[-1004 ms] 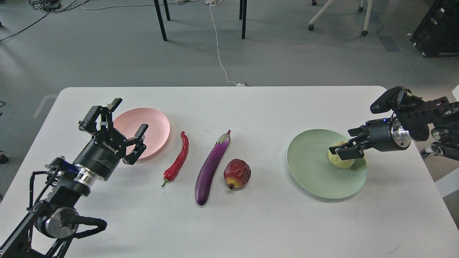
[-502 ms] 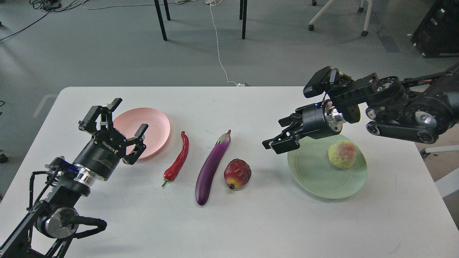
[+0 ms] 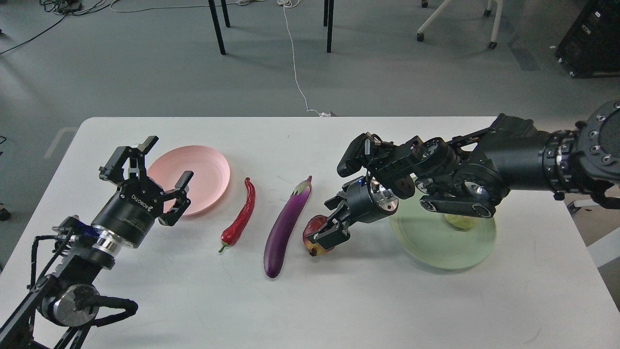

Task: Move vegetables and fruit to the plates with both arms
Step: 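Move the right gripper back to the red apple and grasp it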

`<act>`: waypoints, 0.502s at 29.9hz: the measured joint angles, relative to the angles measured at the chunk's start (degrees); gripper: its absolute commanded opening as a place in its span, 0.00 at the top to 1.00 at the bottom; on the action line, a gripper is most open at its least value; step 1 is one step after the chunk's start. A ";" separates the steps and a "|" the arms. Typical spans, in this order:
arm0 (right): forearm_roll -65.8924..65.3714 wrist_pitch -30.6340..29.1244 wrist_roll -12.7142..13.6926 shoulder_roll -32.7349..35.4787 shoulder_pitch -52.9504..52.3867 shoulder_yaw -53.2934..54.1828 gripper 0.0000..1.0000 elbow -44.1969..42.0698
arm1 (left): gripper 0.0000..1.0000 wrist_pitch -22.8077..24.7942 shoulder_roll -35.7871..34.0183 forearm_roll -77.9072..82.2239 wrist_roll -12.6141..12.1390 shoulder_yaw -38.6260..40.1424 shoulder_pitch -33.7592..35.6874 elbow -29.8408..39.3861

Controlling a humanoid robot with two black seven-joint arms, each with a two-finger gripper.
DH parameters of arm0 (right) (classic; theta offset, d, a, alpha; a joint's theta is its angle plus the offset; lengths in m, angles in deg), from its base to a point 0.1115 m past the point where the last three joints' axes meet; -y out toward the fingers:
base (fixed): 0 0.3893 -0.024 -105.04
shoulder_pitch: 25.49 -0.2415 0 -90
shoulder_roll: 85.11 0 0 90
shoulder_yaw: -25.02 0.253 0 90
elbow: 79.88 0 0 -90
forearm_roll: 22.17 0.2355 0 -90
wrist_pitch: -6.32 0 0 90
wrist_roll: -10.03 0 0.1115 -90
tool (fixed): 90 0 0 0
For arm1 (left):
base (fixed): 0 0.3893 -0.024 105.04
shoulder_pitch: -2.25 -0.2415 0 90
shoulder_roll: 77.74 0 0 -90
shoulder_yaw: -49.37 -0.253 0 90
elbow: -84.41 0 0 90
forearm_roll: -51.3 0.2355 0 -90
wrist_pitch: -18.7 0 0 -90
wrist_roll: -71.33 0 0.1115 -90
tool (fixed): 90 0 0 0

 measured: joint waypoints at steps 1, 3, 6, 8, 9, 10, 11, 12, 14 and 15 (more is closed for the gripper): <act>0.01 0.02 0.00 -0.47 0.22 0.00 0.04 -0.36 | 0.01 0.00 -0.01 0.00 0.00 0.00 -0.06 0.02; 0.01 0.07 0.00 -1.16 0.56 -0.02 0.05 -1.14 | 0.01 0.00 -0.01 0.00 0.00 0.00 -0.33 0.07; 0.02 0.06 0.00 -1.39 1.14 -0.16 0.09 -2.09 | 0.01 0.00 -0.02 0.00 0.00 0.07 -0.61 0.08; 0.02 -0.09 0.00 -1.42 1.29 -0.55 0.20 -2.40 | 0.01 0.00 -0.02 0.00 0.00 0.37 -0.68 0.08; 0.02 -0.13 0.00 -1.43 1.33 -1.15 0.25 -2.47 | 0.01 0.00 -0.02 0.00 0.00 0.49 -0.69 0.08; 0.02 -0.16 0.00 -1.44 1.35 -1.70 0.30 -2.53 | 0.01 0.00 -0.02 0.00 0.00 0.59 -0.71 0.08; 0.02 -0.20 0.00 -1.44 1.36 -2.24 0.35 -2.60 | 0.01 0.00 -0.04 0.00 0.00 0.64 -0.72 0.08; 0.02 -0.21 0.00 -1.44 1.36 -2.62 0.39 -2.62 | 0.01 0.00 -0.09 0.00 0.00 0.66 -0.72 0.08; 0.04 -0.20 -0.02 -1.44 1.37 -2.90 0.47 -2.63 | 0.01 0.00 -0.21 0.00 0.00 0.69 -0.72 0.08; 0.04 -0.20 -0.02 -1.44 1.36 -2.95 0.48 -2.63 | 0.01 0.00 -0.24 0.00 0.00 0.70 -0.72 0.08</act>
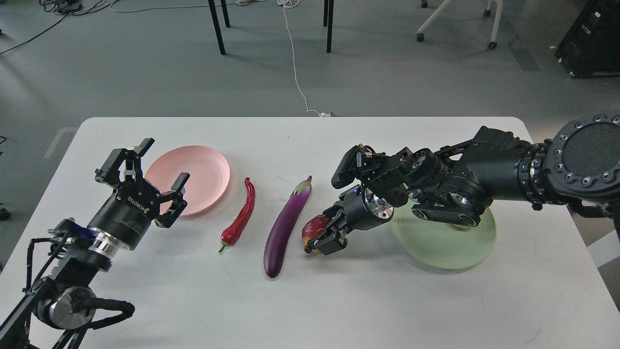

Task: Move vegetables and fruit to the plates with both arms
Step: 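Move the right gripper back to the red apple and grasp it, then carry the apple onto the green plate and release it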

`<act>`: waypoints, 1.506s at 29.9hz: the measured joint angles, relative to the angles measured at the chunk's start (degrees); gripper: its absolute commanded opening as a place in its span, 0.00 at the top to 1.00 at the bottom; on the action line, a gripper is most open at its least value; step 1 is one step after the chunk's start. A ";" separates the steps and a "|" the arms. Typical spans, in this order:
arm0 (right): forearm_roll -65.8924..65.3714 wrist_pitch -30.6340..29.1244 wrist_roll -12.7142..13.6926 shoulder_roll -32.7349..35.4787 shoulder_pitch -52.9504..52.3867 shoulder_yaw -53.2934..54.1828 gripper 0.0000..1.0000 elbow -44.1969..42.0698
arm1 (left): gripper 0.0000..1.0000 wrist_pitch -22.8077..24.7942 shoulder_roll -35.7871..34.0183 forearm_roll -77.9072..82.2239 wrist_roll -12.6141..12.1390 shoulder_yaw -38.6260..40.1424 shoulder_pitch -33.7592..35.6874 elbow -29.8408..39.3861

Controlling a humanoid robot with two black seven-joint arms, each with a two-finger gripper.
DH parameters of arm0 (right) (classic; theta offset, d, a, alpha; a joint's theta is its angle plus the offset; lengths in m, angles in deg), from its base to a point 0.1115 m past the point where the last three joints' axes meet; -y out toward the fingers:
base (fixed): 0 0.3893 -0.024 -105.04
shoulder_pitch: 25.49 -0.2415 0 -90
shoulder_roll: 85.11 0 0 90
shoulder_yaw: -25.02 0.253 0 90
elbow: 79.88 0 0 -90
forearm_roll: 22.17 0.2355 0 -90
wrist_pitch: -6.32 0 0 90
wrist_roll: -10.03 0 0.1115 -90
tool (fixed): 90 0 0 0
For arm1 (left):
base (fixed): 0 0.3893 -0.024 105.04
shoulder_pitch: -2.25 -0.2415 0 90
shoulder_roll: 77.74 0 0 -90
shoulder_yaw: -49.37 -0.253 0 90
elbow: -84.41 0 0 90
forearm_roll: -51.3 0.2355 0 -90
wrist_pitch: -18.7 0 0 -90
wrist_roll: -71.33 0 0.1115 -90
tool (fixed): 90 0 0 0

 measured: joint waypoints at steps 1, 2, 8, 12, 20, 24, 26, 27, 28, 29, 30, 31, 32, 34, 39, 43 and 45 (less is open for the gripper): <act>0.00 0.00 0.00 0.00 -0.02 -0.04 0.49 0.00 | 0.01 0.00 -0.01 0.00 0.00 0.00 0.00 0.00; 0.00 0.00 0.00 0.00 -0.08 -0.07 0.49 0.00 | 0.01 0.00 -0.02 0.00 0.00 0.00 0.00 0.00; 0.16 -0.03 0.01 0.74 -3.14 0.16 0.49 1.46 | 0.01 0.00 -0.11 0.00 0.05 0.08 0.00 0.00; 0.24 -0.11 0.02 6.04 -7.75 0.20 0.48 6.16 | 0.01 0.00 -0.17 0.00 0.09 0.11 0.00 0.00; -3.69 -0.69 0.01 25.55 -14.71 -0.17 0.48 19.97 | 0.01 0.00 -0.14 0.00 0.10 0.10 0.07 0.00; -8.52 -1.08 0.02 34.17 -13.27 -0.27 0.46 21.27 | 0.01 0.00 -0.09 0.00 0.10 0.03 0.09 0.00; -9.46 -1.13 0.02 36.50 -11.34 -0.27 0.45 21.34 | 0.01 0.00 0.03 0.00 0.09 -0.05 0.12 0.00; -9.69 -1.13 0.02 37.36 -10.33 -0.27 0.45 21.30 | 0.01 0.00 0.13 0.00 0.08 -0.08 0.15 0.00; -9.81 -1.13 0.02 37.92 -9.43 -0.25 0.45 21.04 | 0.01 0.00 0.22 0.00 0.03 -0.12 0.16 0.00; -9.89 -1.11 0.02 38.39 -8.30 -0.15 0.45 20.52 | 0.01 0.00 0.32 0.00 0.02 -0.15 0.16 0.00; -9.91 -1.00 0.02 38.63 -7.19 -0.01 0.45 19.95 | 0.01 0.00 0.37 0.00 0.01 -0.15 0.16 0.00; -9.91 -0.88 0.02 38.68 -6.35 0.17 0.45 19.46 | 0.01 0.00 0.41 0.00 0.01 -0.16 0.16 0.00; -9.91 -0.74 0.02 38.63 -5.56 0.39 0.45 18.97 | 0.01 0.00 0.42 0.00 0.01 -0.17 0.16 0.00; -9.91 -0.59 0.02 38.24 -4.57 0.83 0.41 18.16 | 0.01 0.00 0.42 0.00 0.00 -0.17 0.15 0.00; -9.90 -0.55 0.01 35.90 -2.40 1.20 0.20 15.13 | 0.01 -0.08 0.42 0.00 0.00 -0.12 0.10 0.00; -9.89 -0.43 0.01 34.94 -1.50 1.24 0.06 14.51 | 0.01 -0.09 0.41 0.00 0.00 -0.09 0.09 0.00; -9.83 -0.39 0.01 34.87 -1.43 1.29 0.05 14.49 | 0.01 -0.09 0.35 0.00 0.00 -0.09 0.09 0.00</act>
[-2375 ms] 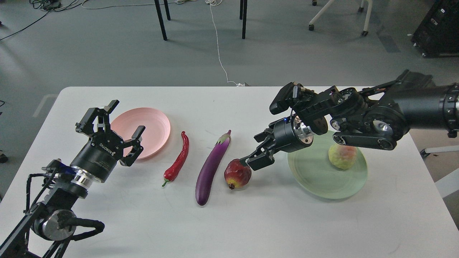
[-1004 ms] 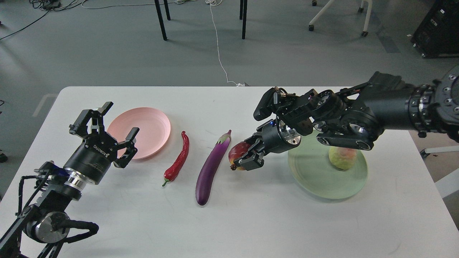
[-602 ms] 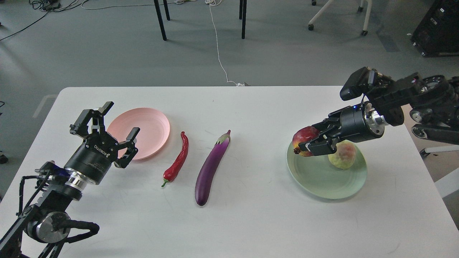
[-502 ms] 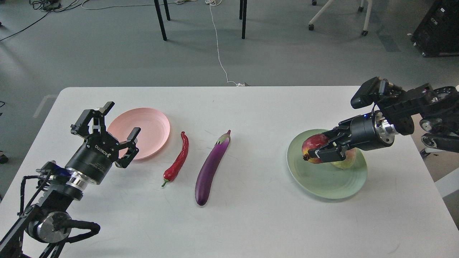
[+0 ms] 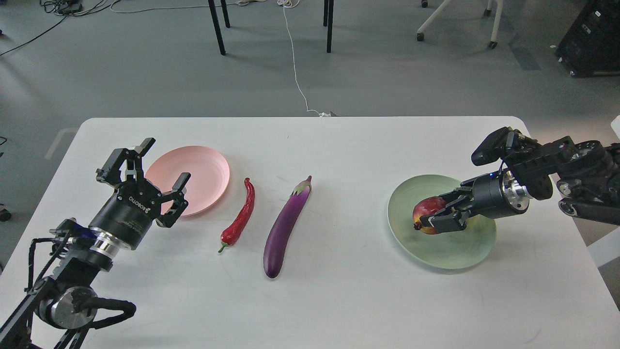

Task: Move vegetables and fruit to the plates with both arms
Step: 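Carry the apple onto the green plate and release it, then lift the right gripper away from the green plate, then lower the left gripper onto the red chili pepper and grasp it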

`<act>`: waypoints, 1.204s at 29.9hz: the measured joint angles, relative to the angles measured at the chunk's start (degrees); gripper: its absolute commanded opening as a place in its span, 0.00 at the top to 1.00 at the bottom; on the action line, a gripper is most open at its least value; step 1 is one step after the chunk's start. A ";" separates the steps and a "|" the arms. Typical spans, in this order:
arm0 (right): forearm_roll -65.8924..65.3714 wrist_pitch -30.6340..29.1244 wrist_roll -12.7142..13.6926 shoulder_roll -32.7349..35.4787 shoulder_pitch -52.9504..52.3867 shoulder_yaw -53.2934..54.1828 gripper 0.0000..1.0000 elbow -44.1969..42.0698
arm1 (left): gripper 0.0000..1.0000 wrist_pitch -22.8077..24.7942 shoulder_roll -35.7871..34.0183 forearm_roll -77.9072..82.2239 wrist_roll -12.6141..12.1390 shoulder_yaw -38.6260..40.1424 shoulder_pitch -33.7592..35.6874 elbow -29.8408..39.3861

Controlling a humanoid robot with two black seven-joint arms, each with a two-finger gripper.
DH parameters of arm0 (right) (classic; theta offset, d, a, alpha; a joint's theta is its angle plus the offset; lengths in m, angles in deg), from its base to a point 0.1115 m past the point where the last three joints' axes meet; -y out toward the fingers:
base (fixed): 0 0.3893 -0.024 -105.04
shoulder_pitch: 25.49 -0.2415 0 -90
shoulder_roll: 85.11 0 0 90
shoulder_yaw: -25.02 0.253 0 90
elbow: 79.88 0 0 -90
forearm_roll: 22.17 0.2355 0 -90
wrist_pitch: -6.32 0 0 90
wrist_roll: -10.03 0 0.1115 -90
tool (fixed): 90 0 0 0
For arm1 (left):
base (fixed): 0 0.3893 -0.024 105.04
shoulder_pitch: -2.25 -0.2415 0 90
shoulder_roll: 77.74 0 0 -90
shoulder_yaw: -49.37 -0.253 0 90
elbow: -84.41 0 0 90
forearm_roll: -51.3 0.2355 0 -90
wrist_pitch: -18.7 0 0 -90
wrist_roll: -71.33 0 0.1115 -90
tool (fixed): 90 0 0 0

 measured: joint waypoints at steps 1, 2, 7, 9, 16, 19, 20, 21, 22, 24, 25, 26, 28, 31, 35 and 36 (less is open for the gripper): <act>0.02 0.00 0.00 0.01 0.02 0.03 0.03 0.03 | 0.01 0.00 -0.02 0.00 -0.04 0.01 0.00 0.00; 0.03 0.00 0.00 0.09 0.03 0.14 0.03 0.14 | 0.01 0.00 -0.05 0.00 -0.08 0.01 0.00 0.00; 1.03 0.11 0.00 2.24 0.07 5.84 0.03 0.52 | 0.01 -0.07 -0.23 0.12 -0.27 0.01 0.49 -0.26; 2.88 0.18 -0.01 4.10 0.53 10.15 0.03 0.93 | 0.01 -0.08 -0.69 0.20 -0.42 0.00 0.70 -0.59; 23.85 2.91 0.00 9.56 13.38 30.81 0.03 1.32 | 0.01 -1.82 -5.51 -0.20 -0.77 -0.08 3.54 -2.49; 36.63 3.50 0.01 9.90 22.80 41.38 0.02 0.97 | 0.01 -3.70 -8.04 -0.25 -0.56 -0.05 4.96 -3.16; 40.91 3.54 0.01 9.83 26.16 45.05 0.01 0.93 | 0.01 -4.04 -8.69 -0.26 -0.52 -0.03 5.41 -3.27; 44.50 3.55 0.01 9.57 29.11 48.44 0.01 0.84 | 0.01 -4.32 -9.28 -0.26 -0.49 -0.03 6.05 -3.41; 48.29 3.52 0.01 9.09 32.38 52.31 0.01 0.79 | 0.01 -4.36 -9.67 -0.26 -0.36 -0.03 6.74 -3.52; 54.44 3.26 0.01 7.77 38.10 59.11 0.01 0.58 | 0.01 -4.29 -9.96 -0.05 -0.10 -0.19 7.71 -3.64; 57.45 3.07 0.02 6.88 41.05 62.54 0.01 0.13 | 0.01 -4.30 -10.01 0.36 -0.04 -0.51 8.10 -3.64; 60.12 2.84 0.02 5.95 43.78 65.72 0.01 -0.54 | 0.01 -4.36 -10.01 1.02 -0.01 -0.83 8.47 -3.57; 63.77 2.61 0.02 4.29 48.05 70.54 0.01 -2.12 | 0.01 -4.42 -9.99 4.30 0.07 -2.10 9.58 -2.80; 65.99 2.34 0.02 2.32 52.80 75.36 0.01 -3.97 | 0.01 -4.22 -9.85 13.47 0.10 -5.26 11.56 -0.11; 66.34 1.74 0.02 1.73 55.55 77.25 0.01 -4.41 | 0.01 -2.37 -10.16 26.61 0.19 -9.94 15.15 3.29; 66.34 1.61 0.02 1.71 55.74 77.35 0.01 -4.46 | 0.01 -1.78 -10.31 30.22 0.20 -11.67 16.52 3.65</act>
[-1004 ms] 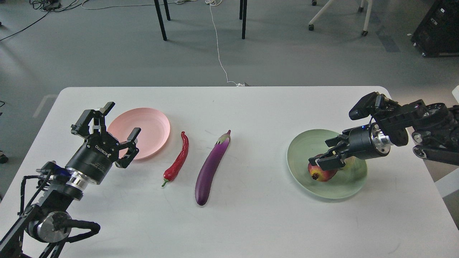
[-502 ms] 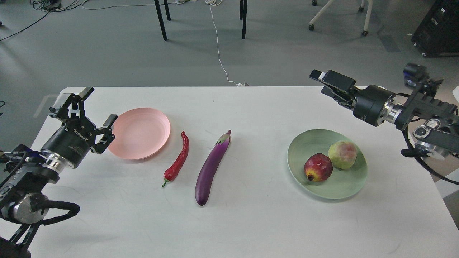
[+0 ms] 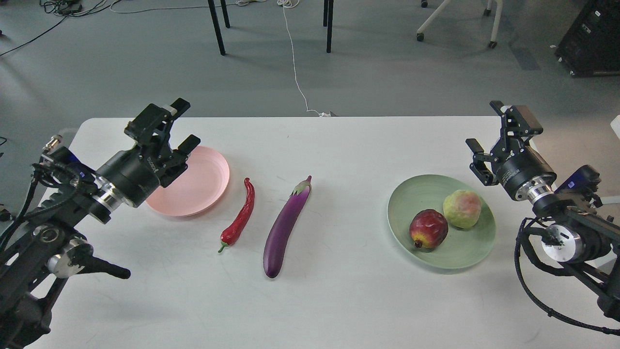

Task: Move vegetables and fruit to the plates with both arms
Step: 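Lower the left gripper onto the red chili pepper and grasp it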

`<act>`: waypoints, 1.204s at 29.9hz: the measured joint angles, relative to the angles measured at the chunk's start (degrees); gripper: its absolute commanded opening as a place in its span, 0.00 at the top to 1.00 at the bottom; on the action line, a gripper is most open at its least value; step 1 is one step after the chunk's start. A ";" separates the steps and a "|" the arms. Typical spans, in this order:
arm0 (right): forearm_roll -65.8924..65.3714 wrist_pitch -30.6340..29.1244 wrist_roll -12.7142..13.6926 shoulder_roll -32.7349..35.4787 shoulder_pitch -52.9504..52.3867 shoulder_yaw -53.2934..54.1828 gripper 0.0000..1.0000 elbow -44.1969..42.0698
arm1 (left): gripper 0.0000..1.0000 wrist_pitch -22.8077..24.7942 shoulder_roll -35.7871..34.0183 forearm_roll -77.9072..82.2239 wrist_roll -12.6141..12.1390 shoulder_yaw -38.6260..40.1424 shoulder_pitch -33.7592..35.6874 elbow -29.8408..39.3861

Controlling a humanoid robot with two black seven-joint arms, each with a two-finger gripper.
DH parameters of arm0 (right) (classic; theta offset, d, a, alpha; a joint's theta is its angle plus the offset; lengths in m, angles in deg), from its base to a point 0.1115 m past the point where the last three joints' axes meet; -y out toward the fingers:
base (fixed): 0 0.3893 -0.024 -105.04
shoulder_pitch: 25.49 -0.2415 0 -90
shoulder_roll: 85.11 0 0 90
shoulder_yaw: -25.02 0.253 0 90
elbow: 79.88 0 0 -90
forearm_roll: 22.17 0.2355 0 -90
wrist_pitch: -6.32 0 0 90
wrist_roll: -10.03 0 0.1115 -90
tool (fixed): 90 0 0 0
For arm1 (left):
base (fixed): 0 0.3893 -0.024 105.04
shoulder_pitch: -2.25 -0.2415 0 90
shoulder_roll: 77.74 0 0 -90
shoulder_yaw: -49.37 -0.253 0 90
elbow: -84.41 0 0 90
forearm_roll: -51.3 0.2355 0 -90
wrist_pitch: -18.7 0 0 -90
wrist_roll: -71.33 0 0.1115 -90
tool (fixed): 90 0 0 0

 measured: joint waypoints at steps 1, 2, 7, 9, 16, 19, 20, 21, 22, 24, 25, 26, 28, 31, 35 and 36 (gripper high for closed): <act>0.00 -0.07 0.00 -0.02 0.09 0.05 0.01 -0.02 | 0.01 0.68 -0.18 4.54 0.00 -2.32 1.75 0.27; 0.00 -0.12 0.00 -0.02 0.11 0.08 0.01 -0.04 | 0.01 1.17 -0.59 9.36 0.00 -4.78 3.59 0.42; -0.10 -0.17 0.00 0.50 0.15 0.09 0.01 -0.08 | 0.02 1.62 -4.56 30.06 -0.19 -19.14 13.22 0.50; -0.17 -0.17 0.00 0.65 0.19 -0.02 0.01 -0.08 | 0.02 1.40 -5.83 35.77 -0.48 -24.87 16.81 0.50; -0.21 -0.17 0.00 1.18 0.20 -0.17 0.01 -0.04 | 0.02 1.23 -7.91 46.58 -1.81 -34.31 22.40 -0.67; -0.27 -0.17 0.00 1.20 0.21 -0.18 0.01 0.01 | 0.04 1.28 -8.01 48.34 -2.03 -35.70 22.78 -2.36; -0.28 -0.17 0.00 1.21 0.21 -0.18 0.01 0.01 | 0.04 1.29 -8.01 48.82 -2.09 -36.15 22.80 -2.85; -0.31 -0.17 0.00 1.21 0.21 -0.18 0.01 0.01 | 0.05 1.29 -8.01 49.24 -2.25 -36.55 22.80 -3.21; -0.35 -0.17 0.00 1.21 0.21 -0.18 0.01 0.02 | 0.06 1.29 -8.02 49.49 -2.47 -36.76 22.70 -3.40; -0.42 -0.17 -0.01 1.21 0.20 -0.18 0.01 0.02 | 0.07 1.29 -7.99 49.76 -3.00 -37.10 22.25 -3.60; -0.44 -0.17 -0.01 1.21 0.21 -0.18 0.01 0.02 | 0.08 1.29 -7.92 49.81 -3.17 -37.17 22.11 -3.66; -0.44 -0.17 -0.01 1.21 0.23 -0.18 0.01 0.02 | 0.09 1.29 -7.82 49.82 -3.32 -37.29 21.93 -3.85; -0.44 -0.17 -0.02 1.21 0.28 -0.18 0.01 0.02 | 0.11 1.32 -7.71 49.84 -3.47 -37.63 21.63 -4.41; -0.44 -0.17 -0.02 1.21 0.29 -0.18 0.01 0.02 | 0.13 1.33 -7.69 49.86 -3.52 -37.92 21.34 -5.52; -0.46 -0.17 -0.02 1.21 0.29 -0.18 0.01 0.02 | 0.18 1.34 -7.91 49.92 -3.53 -38.29 20.66 -6.37; -0.47 -0.17 -0.02 1.21 0.29 -0.18 0.01 0.02 | 0.20 1.34 -7.94 49.93 -3.53 -38.35 20.54 -6.45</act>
